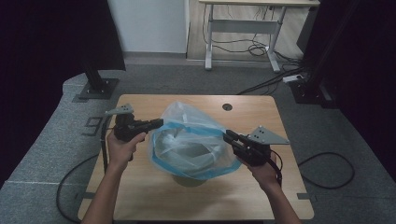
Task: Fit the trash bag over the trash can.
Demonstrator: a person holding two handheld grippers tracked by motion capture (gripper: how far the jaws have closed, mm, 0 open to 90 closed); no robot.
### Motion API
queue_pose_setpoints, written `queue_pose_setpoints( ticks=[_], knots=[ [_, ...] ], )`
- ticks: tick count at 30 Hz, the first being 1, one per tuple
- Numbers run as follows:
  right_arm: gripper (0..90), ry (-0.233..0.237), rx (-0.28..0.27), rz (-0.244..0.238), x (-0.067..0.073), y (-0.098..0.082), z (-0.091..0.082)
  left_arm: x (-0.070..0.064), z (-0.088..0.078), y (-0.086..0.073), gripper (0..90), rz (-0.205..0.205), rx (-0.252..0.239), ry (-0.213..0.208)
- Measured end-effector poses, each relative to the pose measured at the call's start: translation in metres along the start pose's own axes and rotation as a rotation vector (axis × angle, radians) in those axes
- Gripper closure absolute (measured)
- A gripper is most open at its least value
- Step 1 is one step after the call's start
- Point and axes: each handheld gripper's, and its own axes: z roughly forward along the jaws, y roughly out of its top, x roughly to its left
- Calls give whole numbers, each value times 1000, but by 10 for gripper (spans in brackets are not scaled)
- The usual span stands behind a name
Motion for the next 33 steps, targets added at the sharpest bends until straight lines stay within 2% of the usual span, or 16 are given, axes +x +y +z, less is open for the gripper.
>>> queue_pose_setpoints(
  ticks=[3,7,9,11,13,15,17,21,25,28,33],
  knots=[
    [591,-8,0,-9,2,3,0,-3,2,0,898,7,5,-6],
    [580,10,8,-16,4,9,2,-5,3,1,898,10,4,-9],
    [586,19,29,-23,4,12,6,-5,3,1,898,9,2,-10],
    [627,26,52,-30,5,12,11,-5,2,2,898,8,2,-11],
    [733,19,62,-39,6,12,14,-5,2,2,898,11,4,-12],
    [826,19,63,-31,4,13,16,-5,2,2,898,14,7,-13],
    [868,15,57,-26,3,16,17,-5,1,2,898,19,6,-11],
    [887,23,40,-17,0,27,19,-5,-1,8,897,41,18,1],
    [890,12,34,-21,-5,39,26,-1,-2,13,896,40,20,1],
    [891,-8,30,-32,-9,41,36,6,0,13,896,38,23,10],
    [892,-33,33,-49,-16,36,53,15,2,12,897,60,27,41]
  ],
)
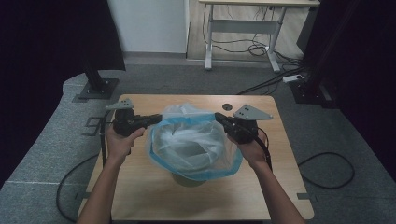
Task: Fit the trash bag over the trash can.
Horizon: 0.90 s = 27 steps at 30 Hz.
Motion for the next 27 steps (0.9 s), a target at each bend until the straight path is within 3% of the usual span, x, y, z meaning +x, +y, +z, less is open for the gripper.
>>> queue_pose_setpoints(
  ticks=[5,13,20,27],
  knots=[
    [892,0,0,-4,-10,-3,16,12,7,1,897,-10,14,24],
    [892,-41,42,15,-29,-14,51,30,28,-1,896,-18,88,85],
    [891,-46,90,30,-42,-24,77,48,42,-7,892,-59,138,93],
    [891,-19,128,103,-52,-38,90,56,53,-20,897,-91,177,86]
  ],
)
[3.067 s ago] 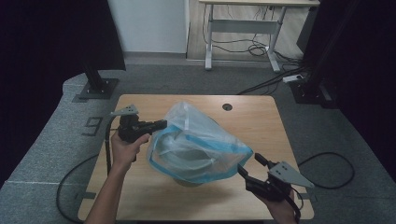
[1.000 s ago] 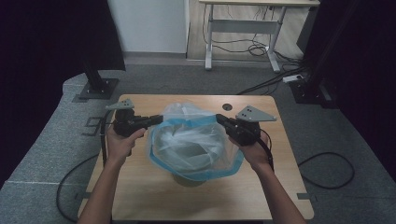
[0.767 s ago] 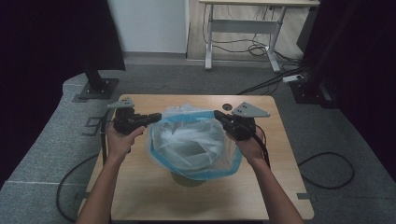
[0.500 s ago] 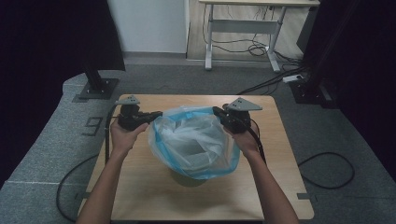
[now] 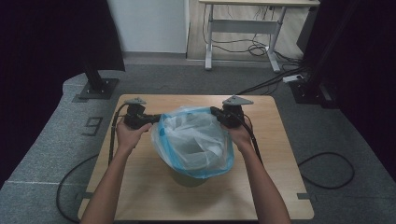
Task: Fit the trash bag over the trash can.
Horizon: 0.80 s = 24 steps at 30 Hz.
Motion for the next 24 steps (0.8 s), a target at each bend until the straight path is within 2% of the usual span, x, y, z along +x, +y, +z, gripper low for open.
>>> queue_pose_setpoints(
  ticks=[7,10,16,19,21,22,24],
  knots=[
    [892,55,37,101,-13,-23,11,-1,10,-14,898,-7,24,-7],
    [892,56,54,105,-14,-34,13,-1,14,-18,898,-10,33,-11],
    [892,55,73,147,-17,-53,16,-4,25,-26,899,-1,68,5],
    [891,54,97,179,-19,-62,19,-7,28,-27,898,2,73,2],
    [886,60,74,224,-21,-66,17,-10,27,-26,898,6,70,7],
    [849,42,62,249,-21,-66,15,-11,25,-26,897,13,66,18],
    [713,-27,14,286,-24,-63,5,-12,21,-24,897,8,53,20]
  ],
)
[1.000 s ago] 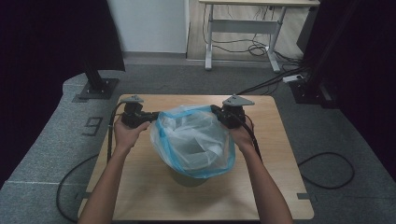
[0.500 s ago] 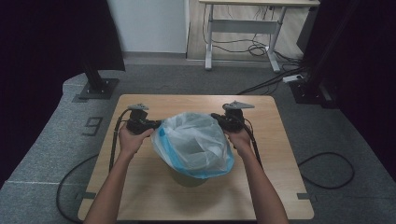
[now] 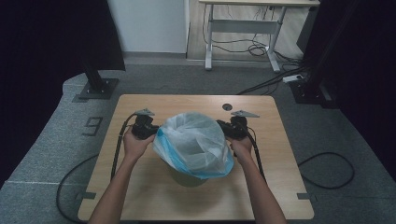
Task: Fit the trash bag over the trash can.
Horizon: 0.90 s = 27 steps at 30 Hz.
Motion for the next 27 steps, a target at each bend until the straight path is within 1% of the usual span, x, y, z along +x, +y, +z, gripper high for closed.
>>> queue_pose_setpoints(
  ticks=[1,3,4,6,8,10,11,12,13,16,17,19,22,24,26,27],
  knots=[
    [674,-17,-33,17,-2,3,-7,0,-3,1,897,-5,-7,4],
    [652,-62,-96,34,-5,10,-25,2,-9,1,896,-11,-19,7],
    [650,-63,-115,40,-5,13,-34,2,-12,1,896,-11,-24,9],
    [642,-49,-138,23,-1,17,-54,2,-17,1,896,-10,-29,17],
    [628,-20,-146,-18,7,17,-73,3,-23,0,896,-8,-38,18],
    [612,15,-161,-62,18,12,-93,3,-29,0,896,-11,-53,17],
    [607,36,-168,-89,27,8,-104,3,-30,0,896,-12,-57,17],
    [604,55,-176,-102,32,4,-112,4,-32,-1,896,-14,-60,15],
    [601,87,-183,-123,40,-2,-121,4,-32,-1,896,-13,-61,16],
    [584,159,-187,-196,66,-23,-143,3,-32,-1,896,-11,-56,19],
    [573,184,-176,-214,73,-30,-148,3,-32,-2,896,-12,-55,21],
    [555,208,-159,-274,88,-44,-155,3,-30,-1,896,-13,-50,21],
    [551,254,-141,-315,103,-60,-164,2,-29,-1,896,-10,-46,22],
    [543,285,-126,-332,112,-69,-165,2,-27,-1,896,-11,-44,22],
    [537,306,-111,-357,121,-74,-161,2,-25,-1,896,-14,-41,21],
    [535,306,-106,-376,125,-76,-159,2,-24,-1,896,-12,-38,21]
  ],
)
